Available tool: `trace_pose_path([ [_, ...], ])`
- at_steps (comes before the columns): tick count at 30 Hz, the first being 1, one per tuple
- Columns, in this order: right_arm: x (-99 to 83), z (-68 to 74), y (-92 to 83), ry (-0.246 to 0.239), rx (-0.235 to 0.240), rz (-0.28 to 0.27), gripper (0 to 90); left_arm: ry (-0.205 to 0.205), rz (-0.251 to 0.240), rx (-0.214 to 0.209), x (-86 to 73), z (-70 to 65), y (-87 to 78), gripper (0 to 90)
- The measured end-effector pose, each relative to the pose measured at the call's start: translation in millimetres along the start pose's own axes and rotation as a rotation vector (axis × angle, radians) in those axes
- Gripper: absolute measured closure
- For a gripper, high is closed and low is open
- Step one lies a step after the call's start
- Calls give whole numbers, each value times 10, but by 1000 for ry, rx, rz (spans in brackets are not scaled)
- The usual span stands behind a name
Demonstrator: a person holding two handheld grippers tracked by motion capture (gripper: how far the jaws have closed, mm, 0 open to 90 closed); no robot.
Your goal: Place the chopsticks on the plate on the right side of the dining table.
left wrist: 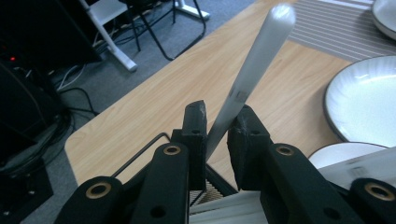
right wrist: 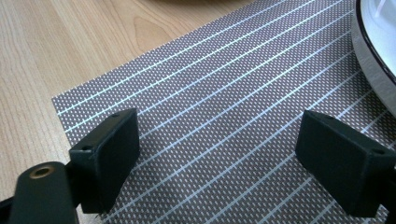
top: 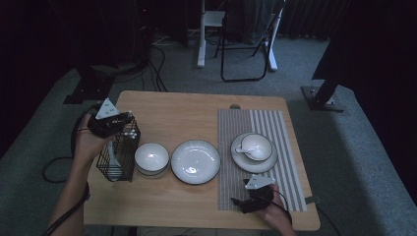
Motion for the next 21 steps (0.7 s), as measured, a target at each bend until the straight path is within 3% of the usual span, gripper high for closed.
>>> trace_pose_path([
  [3, 0, 0, 0, 0, 0, 0, 136, -11, 36, 14, -87, 27, 63, 779],
  [5, 0, 0, 0, 0, 0, 0, 137, -25, 18, 23, -124, 35, 68, 785],
  [12, 0, 0, 0, 0, 0, 0, 136, 38, 27, 95, -47, 6, -24, 847],
  [14, 0, 0, 0, 0, 0, 0, 137, 66, 11, 120, 33, -14, -101, 848],
  [18, 0, 0, 0, 0, 0, 0, 136, 74, -14, 126, 101, -30, -169, 850],
  [21, 0, 0, 0, 0, 0, 0, 137, 74, -62, 119, 195, -47, -288, 849],
])
Point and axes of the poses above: each handheld gripper's, and its own axes: y roughly forward along the jaws, x roughly out of its top, z roughly to its left, the point moved 1 cm from there along y, roughly forward along the jaws, and after that the axes turned 5 degrees about -x, right-handed, at the moved point
